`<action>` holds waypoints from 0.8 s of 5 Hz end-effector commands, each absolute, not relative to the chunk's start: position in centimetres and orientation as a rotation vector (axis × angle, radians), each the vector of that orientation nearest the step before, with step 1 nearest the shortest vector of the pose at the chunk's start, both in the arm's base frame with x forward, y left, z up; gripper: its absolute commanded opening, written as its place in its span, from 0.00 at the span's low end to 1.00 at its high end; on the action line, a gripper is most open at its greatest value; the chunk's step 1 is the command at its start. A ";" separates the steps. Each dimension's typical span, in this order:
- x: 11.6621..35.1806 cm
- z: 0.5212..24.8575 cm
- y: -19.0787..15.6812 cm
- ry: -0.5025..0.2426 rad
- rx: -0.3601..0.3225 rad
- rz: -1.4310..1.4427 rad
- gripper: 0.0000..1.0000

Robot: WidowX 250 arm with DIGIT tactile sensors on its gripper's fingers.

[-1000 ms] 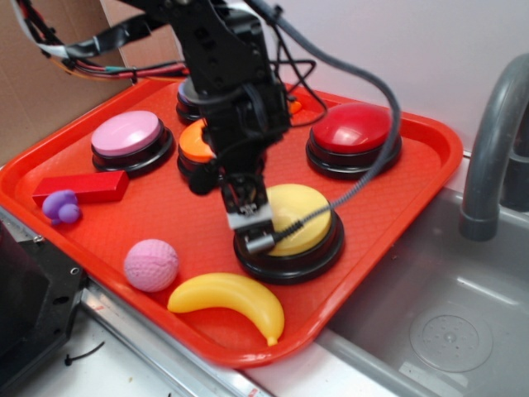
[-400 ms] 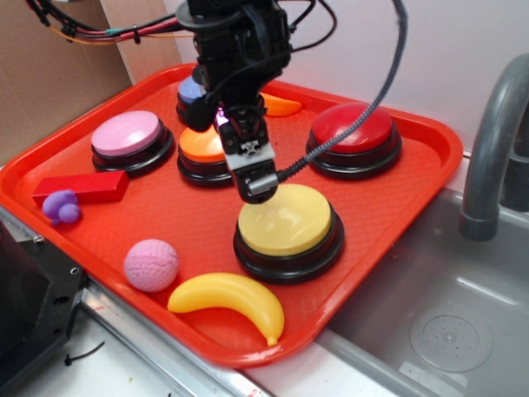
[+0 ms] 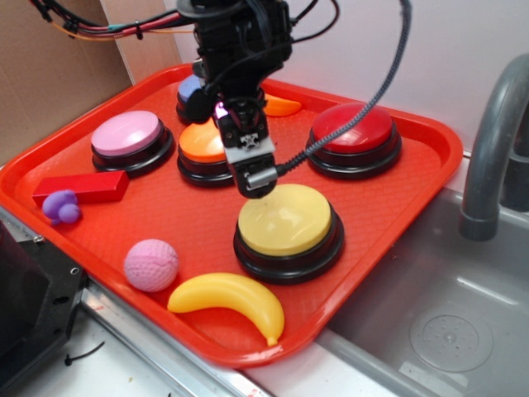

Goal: Push the yellow button.

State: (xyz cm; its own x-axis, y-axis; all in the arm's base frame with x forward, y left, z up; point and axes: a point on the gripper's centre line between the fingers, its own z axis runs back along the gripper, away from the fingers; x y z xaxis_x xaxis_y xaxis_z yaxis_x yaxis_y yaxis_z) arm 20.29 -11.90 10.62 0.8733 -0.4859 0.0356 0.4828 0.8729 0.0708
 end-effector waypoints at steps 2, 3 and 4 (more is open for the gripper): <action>20.5 13.9 -12.9 -0.154 0.037 -0.493 1.00; 20.5 14.2 -12.7 -0.160 0.042 -0.488 1.00; 20.3 14.8 -12.5 -0.165 0.049 -0.481 1.00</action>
